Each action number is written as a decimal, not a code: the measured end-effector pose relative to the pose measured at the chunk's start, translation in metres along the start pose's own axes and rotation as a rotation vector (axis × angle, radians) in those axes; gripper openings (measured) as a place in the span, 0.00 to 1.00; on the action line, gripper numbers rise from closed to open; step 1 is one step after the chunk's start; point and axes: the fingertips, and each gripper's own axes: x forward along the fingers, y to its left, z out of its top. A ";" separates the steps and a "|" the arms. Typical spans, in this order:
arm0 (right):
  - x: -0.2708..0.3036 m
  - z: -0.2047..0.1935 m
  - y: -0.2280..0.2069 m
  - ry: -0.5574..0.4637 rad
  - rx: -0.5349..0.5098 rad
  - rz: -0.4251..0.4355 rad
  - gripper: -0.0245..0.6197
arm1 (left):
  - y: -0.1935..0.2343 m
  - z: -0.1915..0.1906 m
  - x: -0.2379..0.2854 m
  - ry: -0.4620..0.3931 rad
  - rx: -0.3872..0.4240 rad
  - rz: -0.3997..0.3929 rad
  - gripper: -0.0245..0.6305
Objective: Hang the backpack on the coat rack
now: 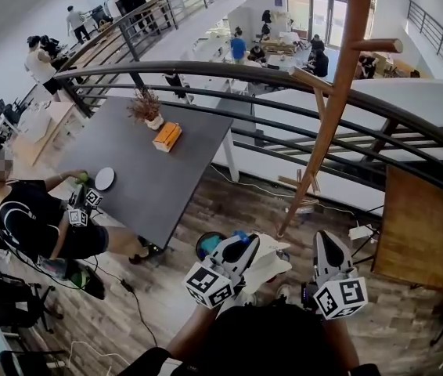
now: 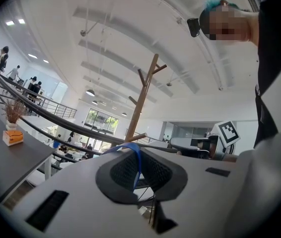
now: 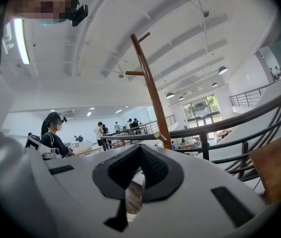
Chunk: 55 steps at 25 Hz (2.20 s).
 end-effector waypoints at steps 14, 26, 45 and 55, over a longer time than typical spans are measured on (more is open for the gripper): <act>0.008 -0.010 -0.036 0.045 0.044 0.067 0.06 | -0.003 0.006 0.045 0.036 0.052 0.000 0.06; 0.023 -0.008 -0.051 0.051 0.030 0.080 0.05 | 0.007 -0.003 0.072 0.073 0.042 -0.043 0.06; 0.052 -0.033 -0.056 0.094 0.011 -0.041 0.06 | 0.043 -0.007 0.116 0.092 0.050 -0.072 0.06; 0.074 -0.048 -0.038 0.133 0.018 -0.024 0.05 | 0.056 -0.003 0.136 0.079 0.075 -0.015 0.06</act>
